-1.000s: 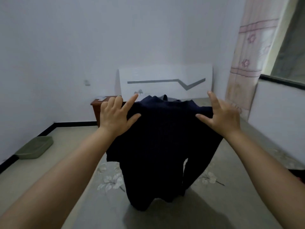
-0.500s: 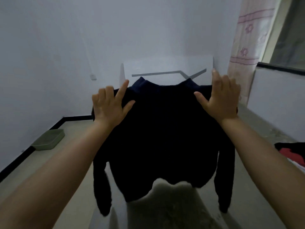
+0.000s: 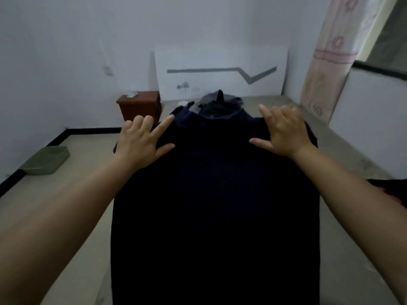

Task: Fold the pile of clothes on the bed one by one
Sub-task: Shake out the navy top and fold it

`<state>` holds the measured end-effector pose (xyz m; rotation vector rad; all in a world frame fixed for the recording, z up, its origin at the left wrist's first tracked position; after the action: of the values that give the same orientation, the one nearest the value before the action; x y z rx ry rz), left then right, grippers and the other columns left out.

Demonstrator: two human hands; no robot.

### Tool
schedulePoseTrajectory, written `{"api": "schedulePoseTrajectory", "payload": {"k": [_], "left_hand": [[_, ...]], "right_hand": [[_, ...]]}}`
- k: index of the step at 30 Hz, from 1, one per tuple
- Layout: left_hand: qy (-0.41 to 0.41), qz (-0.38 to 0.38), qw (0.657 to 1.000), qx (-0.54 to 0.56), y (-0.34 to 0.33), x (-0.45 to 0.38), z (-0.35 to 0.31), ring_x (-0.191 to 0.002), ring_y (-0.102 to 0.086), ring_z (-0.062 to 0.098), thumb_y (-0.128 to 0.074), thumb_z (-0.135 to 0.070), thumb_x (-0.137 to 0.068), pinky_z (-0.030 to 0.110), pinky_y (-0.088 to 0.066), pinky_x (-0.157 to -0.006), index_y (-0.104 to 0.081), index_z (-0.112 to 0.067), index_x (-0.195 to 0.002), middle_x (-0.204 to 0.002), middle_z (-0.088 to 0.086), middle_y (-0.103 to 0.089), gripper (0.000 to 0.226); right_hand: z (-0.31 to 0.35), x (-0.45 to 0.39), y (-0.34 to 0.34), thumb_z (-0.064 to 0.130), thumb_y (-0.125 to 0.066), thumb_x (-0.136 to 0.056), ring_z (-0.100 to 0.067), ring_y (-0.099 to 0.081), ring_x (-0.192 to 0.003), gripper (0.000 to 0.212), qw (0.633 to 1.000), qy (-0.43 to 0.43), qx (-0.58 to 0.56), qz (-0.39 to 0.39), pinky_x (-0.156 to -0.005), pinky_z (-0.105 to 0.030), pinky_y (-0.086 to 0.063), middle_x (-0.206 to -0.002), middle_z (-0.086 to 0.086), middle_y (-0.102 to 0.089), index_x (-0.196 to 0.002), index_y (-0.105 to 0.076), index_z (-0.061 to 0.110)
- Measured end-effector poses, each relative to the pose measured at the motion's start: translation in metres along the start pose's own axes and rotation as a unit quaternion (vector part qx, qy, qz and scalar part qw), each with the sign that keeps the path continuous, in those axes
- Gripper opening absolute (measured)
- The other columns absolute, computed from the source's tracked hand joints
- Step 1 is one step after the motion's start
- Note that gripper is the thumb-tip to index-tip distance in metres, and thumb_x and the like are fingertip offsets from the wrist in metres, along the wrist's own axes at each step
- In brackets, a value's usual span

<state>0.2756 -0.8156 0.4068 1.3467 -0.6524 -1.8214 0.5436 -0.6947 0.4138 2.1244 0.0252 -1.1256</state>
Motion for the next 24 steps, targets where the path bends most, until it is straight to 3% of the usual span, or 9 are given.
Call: {"api": "schedulePoseTrajectory", "payload": {"k": [3, 5, 10, 14, 18, 21, 24], "left_hand": [[0.01, 0.094, 0.995, 0.027, -0.091, 0.002, -0.023, -0.069, -0.053, 0.037, 0.004, -0.064, -0.086, 0.038, -0.041, -0.059, -0.048, -0.009, -0.131, -0.085, 0.025, -0.056, 0.088], [0.027, 0.149, 0.988, 0.043, -0.151, 0.005, -0.04, -0.071, -0.054, 0.036, 0.009, -0.065, -0.084, 0.037, -0.04, -0.06, -0.047, -0.012, -0.133, -0.087, 0.024, -0.056, 0.091], [0.045, 0.2, 0.976, 0.073, -0.271, 0.018, -0.081, -0.055, -0.056, 0.031, 0.0, -0.056, -0.092, 0.035, -0.046, -0.049, -0.064, -0.007, -0.114, -0.071, 0.021, -0.059, 0.083], [0.052, 0.241, 0.965, 0.092, -0.346, 0.03, -0.1, -0.054, -0.056, 0.03, 0.001, -0.054, -0.093, 0.034, -0.045, -0.049, -0.065, -0.008, -0.113, -0.07, 0.02, -0.058, 0.083], [0.035, 0.214, 0.975, 0.058, -0.392, 0.016, -0.099, -0.053, -0.055, 0.027, 0.0, -0.052, -0.094, 0.03, -0.044, -0.049, -0.066, -0.011, -0.112, -0.068, 0.016, -0.058, 0.079], [0.002, 0.188, 0.982, 0.022, -0.425, -0.009, -0.09, -0.052, -0.053, 0.025, -0.003, -0.051, -0.095, 0.028, -0.042, -0.049, -0.065, -0.015, -0.114, -0.067, 0.012, -0.058, 0.074], [-0.019, 0.165, 0.986, 0.009, -0.458, -0.035, -0.074, -0.053, -0.053, 0.025, -0.008, -0.052, -0.095, 0.028, -0.042, -0.051, -0.063, -0.015, -0.117, -0.068, 0.014, -0.057, 0.07]], "right_hand": [[0.005, 0.038, -0.083, 0.063, -0.011, -0.088, -0.029, -0.056, -0.056, 0.089, 0.995, 0.012, -0.03, 0.093, -0.053, -0.028, -0.043, -0.072, -0.02, -0.061, -0.106, -0.061, -0.008], [0.007, 0.066, -0.138, 0.065, -0.003, -0.087, -0.028, -0.056, -0.054, 0.095, 0.987, 0.01, -0.058, 0.148, -0.051, -0.027, -0.042, -0.07, -0.017, -0.061, -0.105, -0.062, -0.006], [0.02, 0.126, -0.256, 0.065, -0.001, -0.087, -0.026, -0.057, -0.054, 0.095, 0.961, -0.005, -0.1, 0.258, -0.047, -0.027, -0.042, -0.071, -0.014, -0.063, -0.105, -0.064, -0.004], [0.03, 0.164, -0.327, 0.064, -0.022, -0.08, -0.025, -0.056, -0.054, 0.083, 0.94, -0.024, -0.106, 0.322, -0.046, -0.028, -0.042, -0.07, -0.011, -0.062, -0.109, -0.063, -0.002], [0.025, 0.17, -0.374, 0.06, -0.01, -0.088, -0.024, -0.055, -0.053, 0.085, 0.943, -0.045, -0.105, 0.313, -0.047, -0.025, -0.04, -0.065, -0.008, -0.062, -0.107, -0.064, -0.002], [0.015, 0.162, -0.408, 0.058, -0.014, -0.09, -0.025, -0.055, -0.053, 0.081, 0.954, -0.044, -0.09, 0.283, -0.048, -0.026, -0.039, -0.063, -0.009, -0.062, -0.105, -0.064, -0.003], [0.002, 0.149, -0.445, 0.057, -0.033, -0.079, -0.025, -0.056, -0.053, 0.072, 0.964, -0.042, -0.071, 0.254, -0.05, -0.027, -0.041, -0.061, -0.009, -0.062, -0.102, -0.065, -0.003]]}}
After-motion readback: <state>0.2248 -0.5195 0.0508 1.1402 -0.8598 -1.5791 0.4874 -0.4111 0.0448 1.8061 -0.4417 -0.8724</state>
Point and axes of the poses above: each hand's wrist, its own x-axis away from the middle knuckle, its own y-axis out of the back of the hand, z = x × y, the point moved 4 cm from there along -x, towards the middle knuckle
